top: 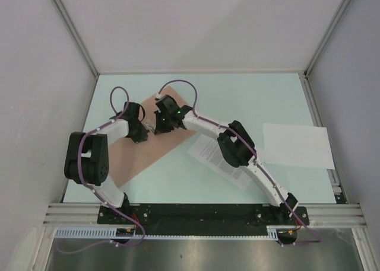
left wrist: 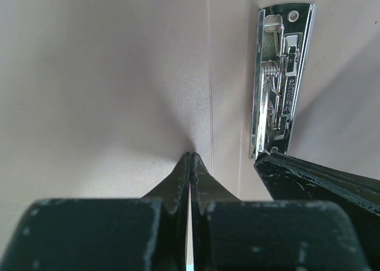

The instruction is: Put the files into the folder

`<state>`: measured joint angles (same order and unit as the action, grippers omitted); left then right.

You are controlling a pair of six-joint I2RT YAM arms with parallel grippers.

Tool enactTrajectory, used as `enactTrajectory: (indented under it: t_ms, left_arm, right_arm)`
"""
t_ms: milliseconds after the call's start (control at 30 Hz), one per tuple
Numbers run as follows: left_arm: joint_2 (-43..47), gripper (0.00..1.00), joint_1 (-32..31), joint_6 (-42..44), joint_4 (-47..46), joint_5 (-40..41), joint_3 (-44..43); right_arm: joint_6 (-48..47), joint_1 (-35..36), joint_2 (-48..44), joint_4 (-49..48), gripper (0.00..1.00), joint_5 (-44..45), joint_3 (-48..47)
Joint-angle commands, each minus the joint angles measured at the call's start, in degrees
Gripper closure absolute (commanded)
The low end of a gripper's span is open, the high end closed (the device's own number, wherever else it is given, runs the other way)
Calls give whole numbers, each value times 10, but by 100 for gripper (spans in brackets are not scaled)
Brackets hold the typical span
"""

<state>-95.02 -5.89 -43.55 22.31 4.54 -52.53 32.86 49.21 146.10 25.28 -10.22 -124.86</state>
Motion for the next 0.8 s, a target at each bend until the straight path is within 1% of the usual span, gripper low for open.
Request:
enactTrajectory:
  t_ms: [0, 67, 100, 167, 200, 233, 300, 367, 400, 467, 500, 567, 767]
  left_arm:
    - [-31, 100, -1, 12, 74, 43, 7]
    - [-32, 100, -1, 17, 82, 44, 1]
    - [-31, 100, -1, 22, 76, 36, 0]
    - [-20, 100, -4, 60, 63, 13, -5]
    - [-16, 100, -8, 68, 66, 10, -10]
    - [-6, 100, -16, 82, 69, 9, -19]
    - [4, 100, -21, 91, 70, -3, -26]
    - [24, 100, -23, 94, 70, -21, -29]
    - [31, 100, -24, 94, 66, -28, -29]
    - [48, 100, -31, 90, 67, -36, -28]
    - [55, 100, -35, 89, 70, -36, -28]
    - [62, 100, -51, 82, 64, -29, -24]
    - [43, 100, -80, 38, 30, -41, 9]
  right_arm:
    - [-36, -18, 105, 228, 100, 209, -82]
    - [-39, -17, 122, 259, 100, 225, -114]
    - [-38, -20, 118, 264, 100, 216, -109]
    - [-42, -19, 96, 235, 100, 196, -64]
    - [-42, -19, 62, 181, 100, 179, 1]
    - [-39, -17, 48, 158, 100, 165, 25]
    - [-16, -15, 32, 132, 100, 126, 53]
    - [13, -15, 22, 113, 100, 108, 68]
    - [24, -15, 4, 99, 100, 81, 97]
    - [50, -14, -23, 51, 100, 65, 136]
    - [72, -11, -50, 30, 100, 56, 176]
    - [91, -10, -65, -12, 100, 38, 199]
    - [115, -8, -93, -40, 100, 34, 257]
